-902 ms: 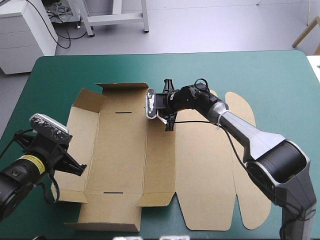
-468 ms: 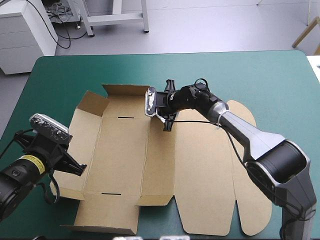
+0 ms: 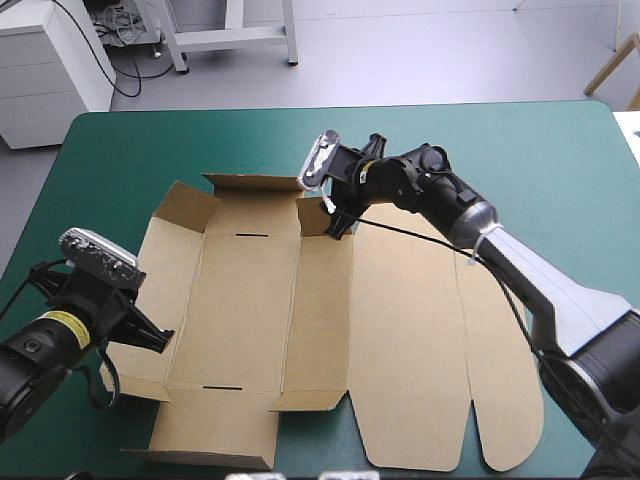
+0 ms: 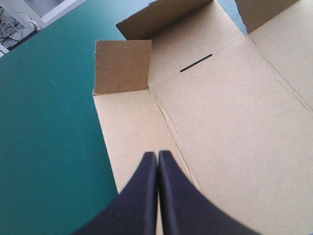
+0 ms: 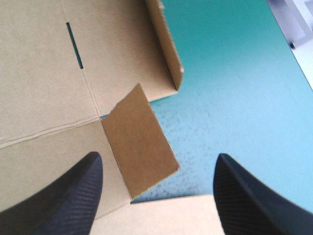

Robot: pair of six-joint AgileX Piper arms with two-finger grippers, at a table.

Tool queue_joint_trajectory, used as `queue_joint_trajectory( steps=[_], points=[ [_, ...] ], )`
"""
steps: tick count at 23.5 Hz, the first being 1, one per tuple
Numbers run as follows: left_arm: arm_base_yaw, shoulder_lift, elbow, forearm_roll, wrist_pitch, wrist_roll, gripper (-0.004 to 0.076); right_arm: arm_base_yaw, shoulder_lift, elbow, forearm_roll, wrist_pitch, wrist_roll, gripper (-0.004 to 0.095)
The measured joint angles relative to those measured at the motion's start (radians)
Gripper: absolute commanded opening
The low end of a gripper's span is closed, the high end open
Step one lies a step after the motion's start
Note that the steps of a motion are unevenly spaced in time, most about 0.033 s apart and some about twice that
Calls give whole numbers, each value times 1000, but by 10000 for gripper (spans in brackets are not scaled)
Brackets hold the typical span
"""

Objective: Fold the box

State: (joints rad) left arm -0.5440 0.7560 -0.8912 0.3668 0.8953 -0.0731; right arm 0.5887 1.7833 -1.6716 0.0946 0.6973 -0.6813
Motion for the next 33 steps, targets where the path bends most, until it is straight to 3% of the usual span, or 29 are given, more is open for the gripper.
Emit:
queue_joint_trajectory(
  steps=[4, 7, 8, 11, 15, 18, 23, 27, 33],
  points=[
    [0, 0, 0, -5, 0, 0, -10, 0, -67, -2, -131, 93, 243, 287],
    [0, 0, 0, -6, 0, -2, -10, 0, -99, -3, -248, 159, 396, 92],
    [0, 0, 0, -6, 0, -2, -10, 0, -106, -3, -281, 178, 448, -22],
    [0, 0, 0, -6, 0, -3, -10, -55, -144, -3, -374, 282, 633, -19],
    [0, 0, 0, -6, 0, -3, -10, -190, -199, -3, -332, 363, 681, -19],
    [0, 0, 0, -10, 0, -8, -10, -399, -276, -3, -201, 447, 612, -19],
    [0, 0, 0, -13, 0, -67, -10, -587, -347, -3, -20, 530, 492, -19],
    [0, 0, 0, -12, -2, -185, -10, -611, -372, -3, 100, 540, 408, -19],
    [0, 0, -6, 12, 9, -297, -10, -613, -431, 172, 166, 537, 350, -19]
  ],
)
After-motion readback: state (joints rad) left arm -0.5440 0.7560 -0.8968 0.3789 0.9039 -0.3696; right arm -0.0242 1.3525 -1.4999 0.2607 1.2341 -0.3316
